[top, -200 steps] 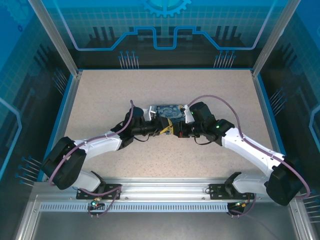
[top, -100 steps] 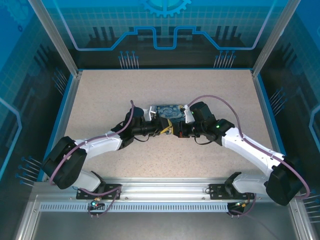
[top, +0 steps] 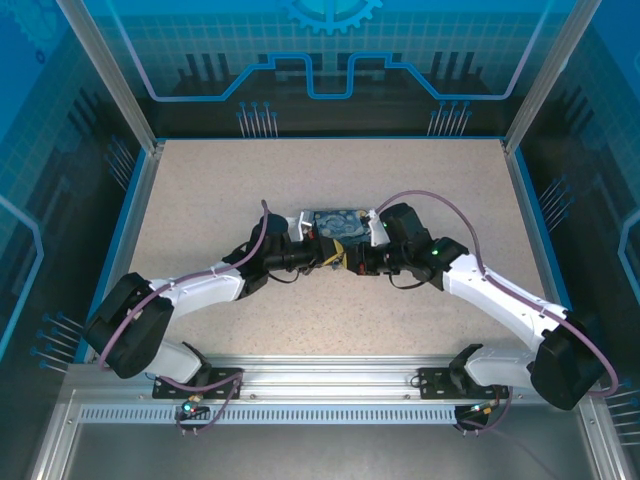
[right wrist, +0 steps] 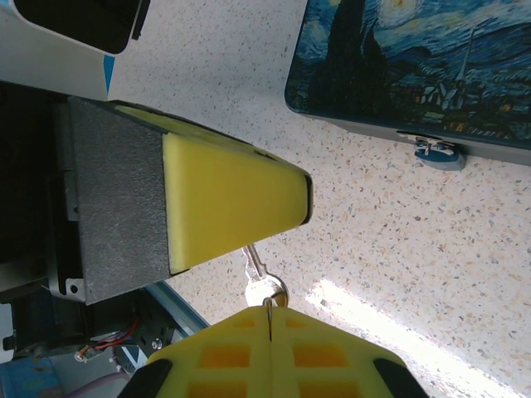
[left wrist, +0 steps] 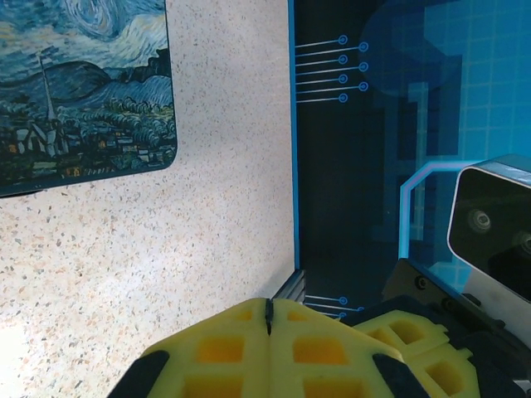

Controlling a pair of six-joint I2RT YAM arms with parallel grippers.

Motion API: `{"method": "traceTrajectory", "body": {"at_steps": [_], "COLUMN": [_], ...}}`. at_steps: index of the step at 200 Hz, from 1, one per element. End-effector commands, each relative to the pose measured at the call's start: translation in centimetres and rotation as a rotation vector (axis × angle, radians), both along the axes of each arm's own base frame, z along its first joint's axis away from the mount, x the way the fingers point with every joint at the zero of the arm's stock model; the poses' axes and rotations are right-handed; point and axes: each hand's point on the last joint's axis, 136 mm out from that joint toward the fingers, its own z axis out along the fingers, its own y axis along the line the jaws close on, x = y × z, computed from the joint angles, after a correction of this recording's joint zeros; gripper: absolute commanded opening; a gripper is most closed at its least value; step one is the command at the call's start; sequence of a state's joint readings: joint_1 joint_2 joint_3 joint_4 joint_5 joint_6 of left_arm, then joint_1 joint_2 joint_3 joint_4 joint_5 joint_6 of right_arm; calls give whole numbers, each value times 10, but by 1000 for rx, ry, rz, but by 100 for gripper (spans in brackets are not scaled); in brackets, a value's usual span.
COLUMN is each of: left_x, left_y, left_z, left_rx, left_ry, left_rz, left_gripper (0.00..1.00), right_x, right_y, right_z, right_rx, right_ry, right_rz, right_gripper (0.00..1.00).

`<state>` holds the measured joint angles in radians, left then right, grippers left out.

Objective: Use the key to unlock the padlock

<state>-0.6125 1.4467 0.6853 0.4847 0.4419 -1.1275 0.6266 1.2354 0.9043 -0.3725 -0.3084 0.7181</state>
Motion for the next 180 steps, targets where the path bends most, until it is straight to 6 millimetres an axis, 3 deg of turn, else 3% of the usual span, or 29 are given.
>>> {"method": "traceTrajectory", "body": {"at_steps": [1,34,38,48,59,72,75,93,121,131,180], "left_x": [1,3,3,4,6,7,7,10,20,25,52], "left_y": [-9,-9,-9,-8,-7,-7,-6,-6,-4,-4,-10], "left_z": [9,14,15,17,19,22,23,26,34,41,77], "left_rx": [-14,-19,-21,-21,-21,-19,-19,-17,-28,-40,-108], "left_ry": [-34,-51,-52,-59,-67,-76,-78,-95,-135,-157,-260], "left_rz": [-15,-5,-3,5,14,22,22,32,77,100,169], "left_gripper": [0,0,0,0,0,0,0,0,0,0,0], "right_x": [6,6,6,7,8,13,11,14,28,34,68], "right_y": [-1,-2,-3,-7,-15,-24,-28,-36,-42,-42,-32], "right_z": [14,15,15,16,18,27,18,22,36,42,68], "right_rx": [36,35,32,23,23,57,52,115,205,258,459], "right_ry": [-35,-34,-33,-44,-59,-70,-50,-45,-52,-47,-60], "right_rz": [-4,1,-1,-20,-57,-94,-104,-138,-202,-218,-260], "right_gripper": [0,1,12,50,63,66,66,71,85,99,100]}}
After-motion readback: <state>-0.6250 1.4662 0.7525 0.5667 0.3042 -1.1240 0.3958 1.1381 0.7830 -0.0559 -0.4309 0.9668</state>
